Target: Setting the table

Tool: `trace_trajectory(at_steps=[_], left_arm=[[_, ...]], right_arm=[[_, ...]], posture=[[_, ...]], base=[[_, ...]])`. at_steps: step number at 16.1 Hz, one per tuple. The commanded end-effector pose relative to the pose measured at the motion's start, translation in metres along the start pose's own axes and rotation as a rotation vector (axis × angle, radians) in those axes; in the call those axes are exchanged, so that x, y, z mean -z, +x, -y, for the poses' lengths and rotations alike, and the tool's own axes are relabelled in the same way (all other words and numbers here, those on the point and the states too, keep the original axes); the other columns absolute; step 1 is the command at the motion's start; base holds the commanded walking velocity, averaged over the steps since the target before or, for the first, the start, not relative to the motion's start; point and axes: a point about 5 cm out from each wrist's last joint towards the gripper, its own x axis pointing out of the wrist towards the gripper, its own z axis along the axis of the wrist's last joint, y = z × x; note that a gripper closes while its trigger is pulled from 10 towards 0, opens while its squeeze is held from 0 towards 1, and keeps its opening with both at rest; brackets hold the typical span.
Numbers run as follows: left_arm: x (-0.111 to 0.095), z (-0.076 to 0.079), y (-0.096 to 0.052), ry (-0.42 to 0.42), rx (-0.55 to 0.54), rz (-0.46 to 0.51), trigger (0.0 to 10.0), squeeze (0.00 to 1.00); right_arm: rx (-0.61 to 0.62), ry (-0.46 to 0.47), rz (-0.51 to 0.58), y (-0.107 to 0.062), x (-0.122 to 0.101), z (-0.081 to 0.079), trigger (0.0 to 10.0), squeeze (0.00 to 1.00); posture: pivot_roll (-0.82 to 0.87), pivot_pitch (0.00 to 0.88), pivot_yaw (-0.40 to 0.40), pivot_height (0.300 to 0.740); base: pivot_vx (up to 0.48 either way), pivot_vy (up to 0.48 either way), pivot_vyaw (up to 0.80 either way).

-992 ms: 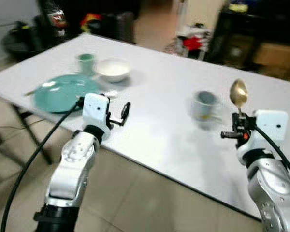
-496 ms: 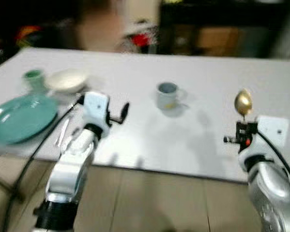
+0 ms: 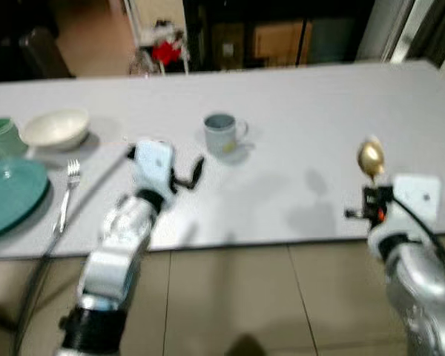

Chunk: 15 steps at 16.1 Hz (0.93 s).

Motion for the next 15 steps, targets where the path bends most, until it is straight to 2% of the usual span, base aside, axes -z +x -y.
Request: trace_trajectory(at_steps=[1,5,6,7,8,9,10,12,13,14,15], left_arm=[[-0.001,-0.009,-0.003,0.014,-0.035,-0.005,10.0,0.00],[0.004,-0.009,-0.006,0.014,-0.052,-0.026,10.0,0.00],[0.006,-0.006,-0.006,0.017,-0.042,-0.030,10.0,0.00],[0.006,-0.005,-0.006,0.019,-0.035,-0.030,10.0,0.00],[0.005,-0.002,-0.005,0.015,-0.010,-0.026,10.0,0.00],[0.005,-0.002,-0.005,0.015,-0.010,-0.026,10.0,0.00],[0.002,0.002,-0.002,0.009,0.052,-0.020,10.0,0.00],[0.003,0.015,-0.001,0.064,0.250,-0.058,10.0,0.00],[0.005,0.019,-0.003,0.078,0.320,-0.075,10.0,0.00],[0.006,0.020,-0.004,0.080,0.337,-0.082,10.0,0.00],[0.006,0.020,-0.007,0.078,0.374,-0.101,10.0,0.00]], right_arm=[[-0.062,0.006,0.009,0.002,-0.003,-0.006,10.0,0.00],[-0.147,0.009,0.028,0.004,-0.005,-0.015,10.0,0.00],[-0.190,-0.010,0.009,0.007,-0.002,-0.017,10.0,0.00],[-0.196,-0.019,0.000,0.009,0.000,-0.017,10.0,0.00],[-0.197,-0.042,-0.019,0.019,0.002,-0.014,10.0,0.00],[-0.197,-0.042,-0.019,0.019,0.002,-0.014,10.0,0.00],[-0.225,-0.058,-0.061,0.041,0.004,-0.013,10.0,0.00],[-0.266,-0.094,-0.131,0.080,0.008,-0.011,10.0,0.00],[-0.276,-0.115,-0.147,0.093,0.009,-0.009,10.0,0.00],[-0.281,-0.119,-0.153,0.098,0.009,-0.009,10.0,0.00],[-0.286,-0.125,-0.181,0.113,0.010,-0.006,10.0,0.00]], posture=[[-0.08,0.000,0.045,0.740],[-0.07,0.000,0.035,0.740],[-0.06,0.000,0.028,0.740],[-0.06,0.000,0.028,0.740],[-0.06,0.000,0.038,0.740],[-0.06,0.000,0.038,0.740],[-0.06,0.000,0.041,0.740],[-0.05,0.000,0.041,0.740],[-0.04,0.000,0.042,0.740],[-0.04,0.000,0.043,0.740],[-0.03,0.000,0.044,0.740]], base=[[0.000,0.000,0.00],[0.000,0.000,0.00],[0.000,0.000,0.00],[0.000,0.000,0.00],[0.000,0.000,0.00],[0.000,0.000,0.00],[0.000,0.000,0.00],[0.000,0.000,0.00],[0.000,0.000,0.00],[0.000,0.000,0.00],[0.000,0.000,0.00]])
